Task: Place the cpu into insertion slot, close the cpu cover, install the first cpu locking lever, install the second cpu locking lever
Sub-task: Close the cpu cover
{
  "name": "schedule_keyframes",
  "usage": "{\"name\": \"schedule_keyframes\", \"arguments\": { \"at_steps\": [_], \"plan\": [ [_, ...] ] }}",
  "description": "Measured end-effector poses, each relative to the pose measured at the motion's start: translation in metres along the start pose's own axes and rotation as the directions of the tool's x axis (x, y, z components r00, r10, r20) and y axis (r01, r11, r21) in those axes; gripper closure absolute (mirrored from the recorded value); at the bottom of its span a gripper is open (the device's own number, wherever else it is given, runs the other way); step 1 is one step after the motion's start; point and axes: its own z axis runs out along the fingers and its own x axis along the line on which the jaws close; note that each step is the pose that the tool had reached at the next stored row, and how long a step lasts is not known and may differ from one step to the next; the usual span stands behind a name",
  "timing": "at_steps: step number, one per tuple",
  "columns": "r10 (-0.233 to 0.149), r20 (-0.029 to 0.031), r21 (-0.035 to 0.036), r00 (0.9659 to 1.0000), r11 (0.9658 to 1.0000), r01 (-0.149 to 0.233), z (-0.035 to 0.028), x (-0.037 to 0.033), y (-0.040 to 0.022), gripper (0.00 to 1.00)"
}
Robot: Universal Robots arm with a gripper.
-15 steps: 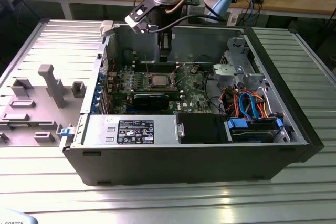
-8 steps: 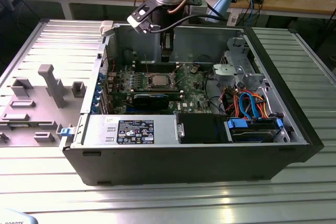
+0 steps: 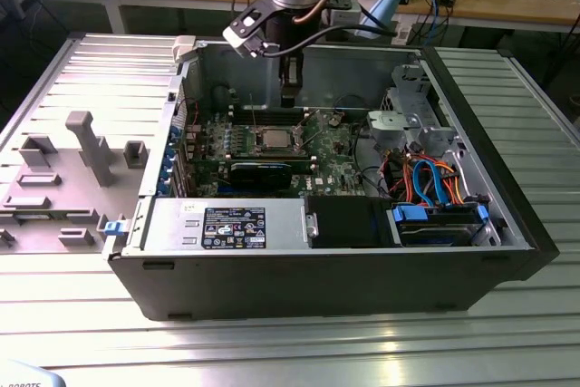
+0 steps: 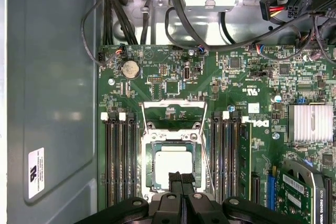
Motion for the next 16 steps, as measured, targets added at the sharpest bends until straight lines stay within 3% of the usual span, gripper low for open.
{"name": "schedule_keyframes", "arguments": {
  "at_steps": [5,9,16],
  "plan": [
    [0.000,0.0000,0.0000,1.0000,1.0000,0.000,0.0000,0.0000,0.0031,0.89],
    [0.000,-0.0001,0.0000,1.0000,1.0000,0.000,0.0001,0.0000,0.0151,0.89],
    [0.000,0.0000,0.0000,1.0000,1.0000,0.000,0.0002,-0.0001,0.0209,0.89]
  ]
}}
